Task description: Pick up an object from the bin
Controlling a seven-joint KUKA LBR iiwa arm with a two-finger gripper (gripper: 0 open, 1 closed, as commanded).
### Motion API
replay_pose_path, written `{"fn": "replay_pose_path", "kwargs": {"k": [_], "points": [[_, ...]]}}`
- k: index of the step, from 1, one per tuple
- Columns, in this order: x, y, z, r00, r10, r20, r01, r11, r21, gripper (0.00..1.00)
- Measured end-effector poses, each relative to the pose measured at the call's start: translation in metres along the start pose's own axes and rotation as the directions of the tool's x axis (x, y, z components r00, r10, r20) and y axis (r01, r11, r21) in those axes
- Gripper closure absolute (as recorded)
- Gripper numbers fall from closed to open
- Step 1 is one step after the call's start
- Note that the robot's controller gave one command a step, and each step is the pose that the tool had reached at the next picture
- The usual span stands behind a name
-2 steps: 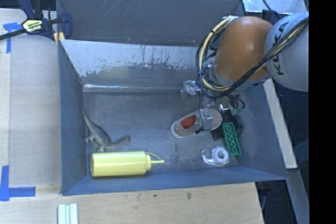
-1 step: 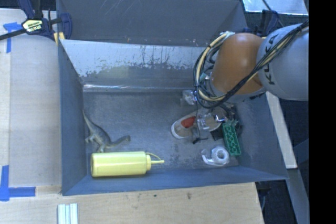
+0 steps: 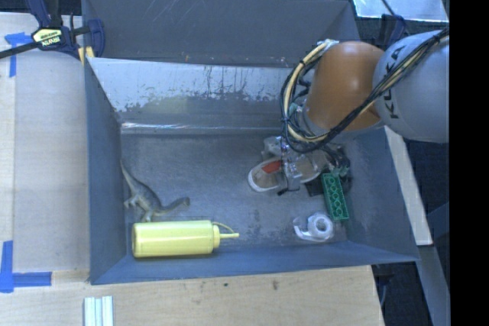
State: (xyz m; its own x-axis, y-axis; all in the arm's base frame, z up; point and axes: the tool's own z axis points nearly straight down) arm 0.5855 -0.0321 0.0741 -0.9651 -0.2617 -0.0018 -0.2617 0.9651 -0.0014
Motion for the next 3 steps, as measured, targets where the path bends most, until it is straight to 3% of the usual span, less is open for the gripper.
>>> {"fn": "replay_pose_path", "kwargs": {"k": [3], "points": [[0.001, 0.001, -0.020, 1.000, 0.001, 0.001, -0.001, 1.000, -0.001, 1.00]]}}
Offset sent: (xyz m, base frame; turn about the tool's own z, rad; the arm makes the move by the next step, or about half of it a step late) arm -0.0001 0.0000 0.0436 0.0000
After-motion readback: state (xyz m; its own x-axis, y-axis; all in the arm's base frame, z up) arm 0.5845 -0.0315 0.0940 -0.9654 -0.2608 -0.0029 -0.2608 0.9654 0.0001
